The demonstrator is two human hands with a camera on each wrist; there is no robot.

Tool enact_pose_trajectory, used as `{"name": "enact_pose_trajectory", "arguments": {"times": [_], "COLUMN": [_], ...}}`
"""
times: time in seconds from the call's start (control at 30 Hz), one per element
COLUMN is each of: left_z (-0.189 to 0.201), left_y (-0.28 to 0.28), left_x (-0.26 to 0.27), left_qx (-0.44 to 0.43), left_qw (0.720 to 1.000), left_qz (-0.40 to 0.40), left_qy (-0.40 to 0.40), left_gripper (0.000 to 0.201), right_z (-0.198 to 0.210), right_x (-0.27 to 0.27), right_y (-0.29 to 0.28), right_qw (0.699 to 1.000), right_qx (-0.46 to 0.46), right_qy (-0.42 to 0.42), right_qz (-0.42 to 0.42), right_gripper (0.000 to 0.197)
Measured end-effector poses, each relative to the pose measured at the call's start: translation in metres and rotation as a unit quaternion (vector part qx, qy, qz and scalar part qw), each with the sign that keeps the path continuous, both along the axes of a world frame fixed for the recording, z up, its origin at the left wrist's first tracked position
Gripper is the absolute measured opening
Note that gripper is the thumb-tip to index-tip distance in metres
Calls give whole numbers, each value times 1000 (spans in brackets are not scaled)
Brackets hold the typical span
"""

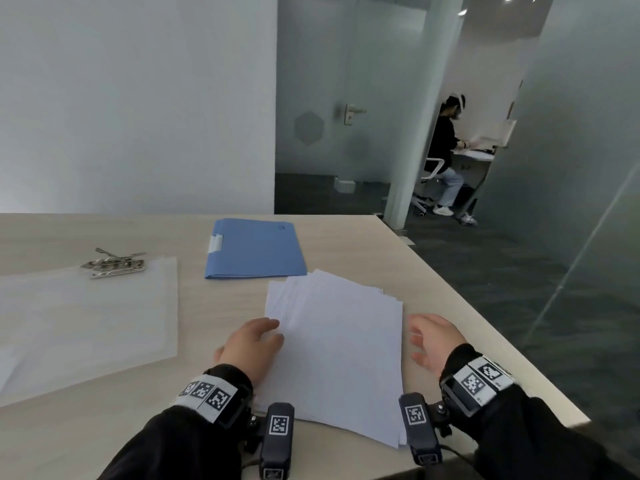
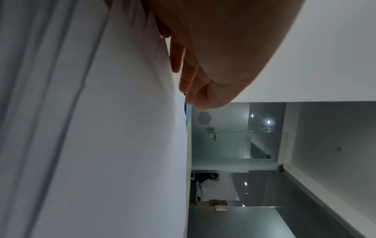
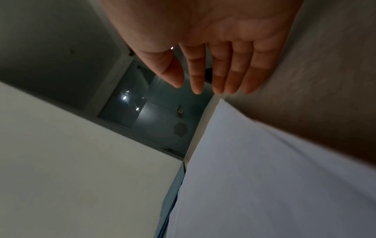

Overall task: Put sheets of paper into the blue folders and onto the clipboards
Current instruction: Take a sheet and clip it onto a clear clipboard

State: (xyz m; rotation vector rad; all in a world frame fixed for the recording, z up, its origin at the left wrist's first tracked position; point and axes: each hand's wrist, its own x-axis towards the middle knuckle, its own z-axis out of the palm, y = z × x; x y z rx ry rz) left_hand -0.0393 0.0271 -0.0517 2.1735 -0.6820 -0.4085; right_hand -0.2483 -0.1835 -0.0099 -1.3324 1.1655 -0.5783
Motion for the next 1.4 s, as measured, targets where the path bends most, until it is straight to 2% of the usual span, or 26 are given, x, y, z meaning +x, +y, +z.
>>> {"name": "enact_pose_trajectory", "arguments": {"times": [0.03,0.1,0.23,0.53,0.83,0.97,1.03,1.1,1.2,1.27,1.4], "left_z": [1,7,6,13,14,13,14,18,34,52,89], "left_y": [-3,-7,-7,-6,-6,-5,-3,-2,-6,-13,-23], "left_x": [-1,-4,-7,-11,-9,-8,-6,-3,1,0,-7], "left_qx": [46,87,123,178,197,154,126,55,-74,-168,-309], "left_qw": [998,994,989,976,971,982,989,996,995,981,935], "left_qz": [-13,-34,-64,-105,-120,-92,-77,-58,-40,-54,-47], "left_qy": [-32,-47,-52,-64,-58,-52,-21,41,56,84,168], "left_gripper": [40,45,47,52,58,64,66,71,63,53,19], "right_z": [-3,-5,-5,-14,-11,-9,-4,4,21,34,55], "right_x": [-6,-15,-21,-22,-14,-12,-14,-16,-18,-17,-11], "right_y": [0,5,8,1,10,12,13,12,14,15,17], "right_qw": [999,993,987,993,994,995,995,993,986,979,961], "right_qx": [37,97,130,109,66,13,-11,-29,-64,-90,-136], "right_qy": [-21,-61,-97,-32,11,-34,-56,-79,-125,-159,-223], "right_qz": [-4,-7,-8,24,84,91,84,84,89,92,86], "right_gripper": [19,21,21,26,10,18,17,16,17,18,20]}}
